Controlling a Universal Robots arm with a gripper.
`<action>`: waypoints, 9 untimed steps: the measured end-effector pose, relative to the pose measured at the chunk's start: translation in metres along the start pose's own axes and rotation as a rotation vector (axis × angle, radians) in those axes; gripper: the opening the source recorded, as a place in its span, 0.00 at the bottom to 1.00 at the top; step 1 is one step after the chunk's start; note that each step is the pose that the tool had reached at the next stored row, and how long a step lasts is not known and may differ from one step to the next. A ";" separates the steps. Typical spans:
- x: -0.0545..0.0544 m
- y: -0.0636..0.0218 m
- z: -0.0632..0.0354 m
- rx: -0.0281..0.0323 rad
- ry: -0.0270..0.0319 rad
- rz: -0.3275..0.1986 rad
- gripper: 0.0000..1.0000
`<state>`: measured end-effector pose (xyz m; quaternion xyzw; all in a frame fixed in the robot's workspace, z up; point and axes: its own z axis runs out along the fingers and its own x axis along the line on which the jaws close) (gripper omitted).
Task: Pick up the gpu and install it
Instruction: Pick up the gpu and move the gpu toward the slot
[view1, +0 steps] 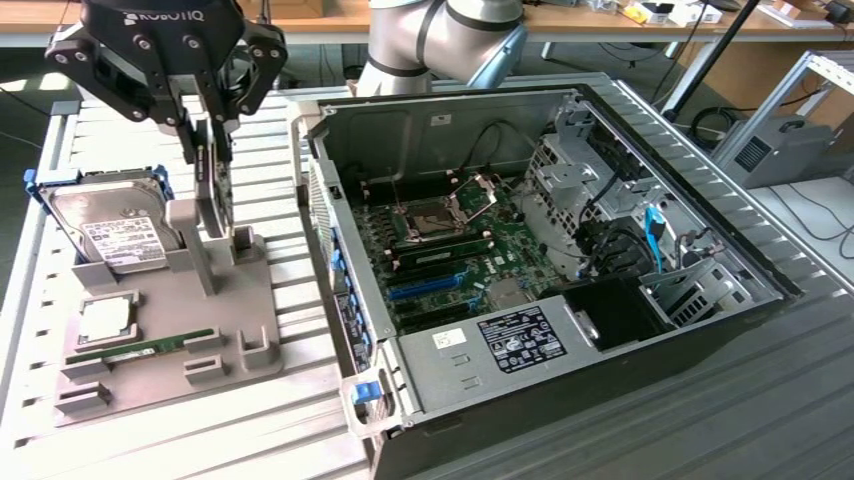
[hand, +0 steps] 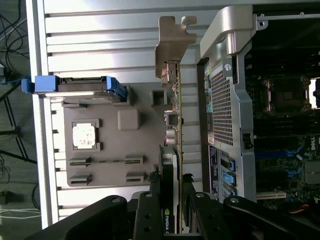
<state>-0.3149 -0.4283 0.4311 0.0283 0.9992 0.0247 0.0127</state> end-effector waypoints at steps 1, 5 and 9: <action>-0.001 0.0001 0.0000 0.0000 -0.0001 0.000 0.27; -0.005 0.0005 0.0002 0.0000 0.0000 0.000 0.27; -0.012 0.0015 0.0003 -0.0002 0.0000 0.000 0.27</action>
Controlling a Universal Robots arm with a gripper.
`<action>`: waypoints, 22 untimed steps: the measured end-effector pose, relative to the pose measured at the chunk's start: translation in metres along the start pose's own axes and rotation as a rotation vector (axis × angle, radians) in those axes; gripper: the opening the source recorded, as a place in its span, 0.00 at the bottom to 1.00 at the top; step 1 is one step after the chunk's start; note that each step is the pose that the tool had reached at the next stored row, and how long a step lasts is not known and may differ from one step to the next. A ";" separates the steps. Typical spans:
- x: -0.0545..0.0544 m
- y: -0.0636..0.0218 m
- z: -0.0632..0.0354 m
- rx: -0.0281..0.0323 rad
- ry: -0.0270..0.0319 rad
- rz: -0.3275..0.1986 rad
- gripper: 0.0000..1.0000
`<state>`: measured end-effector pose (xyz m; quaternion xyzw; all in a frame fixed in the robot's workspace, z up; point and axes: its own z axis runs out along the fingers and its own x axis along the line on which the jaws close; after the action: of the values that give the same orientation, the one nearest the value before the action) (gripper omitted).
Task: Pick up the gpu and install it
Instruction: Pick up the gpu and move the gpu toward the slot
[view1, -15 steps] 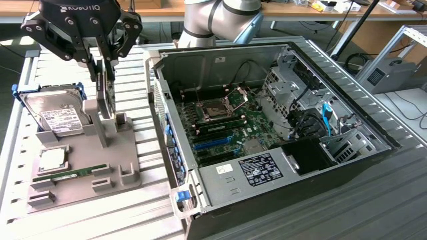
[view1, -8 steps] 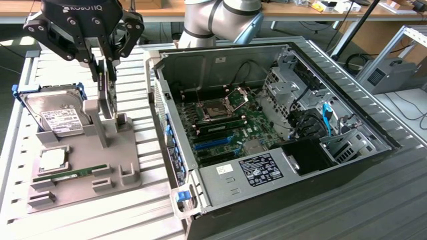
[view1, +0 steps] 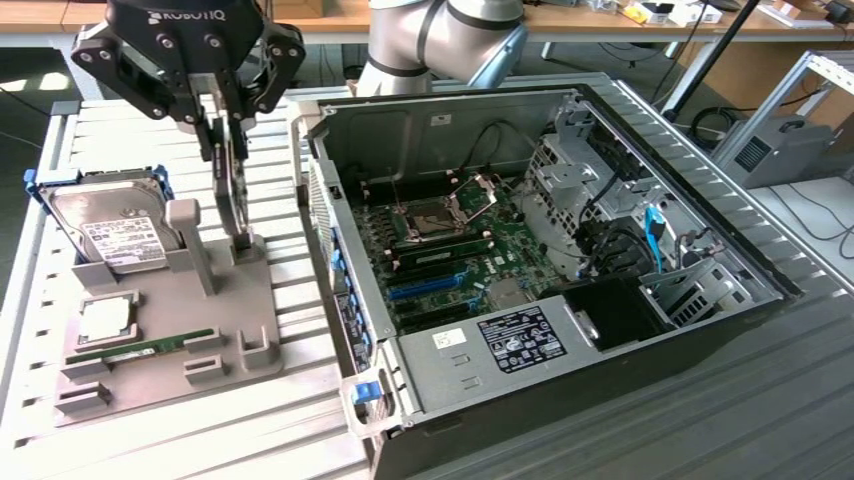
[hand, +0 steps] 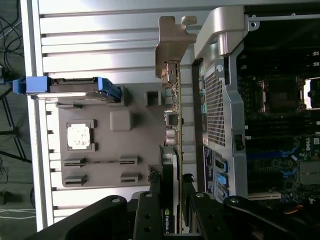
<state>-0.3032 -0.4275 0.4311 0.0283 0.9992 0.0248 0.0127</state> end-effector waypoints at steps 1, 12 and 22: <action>-0.003 0.0003 0.0001 -0.0003 0.0000 0.000 0.27; -0.033 0.0037 0.0010 -0.0089 0.0005 0.000 0.27; -0.089 0.0115 0.0028 -0.0273 0.0014 0.001 0.27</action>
<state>-0.2133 -0.4211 0.4310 0.0284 0.9988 0.0384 0.0124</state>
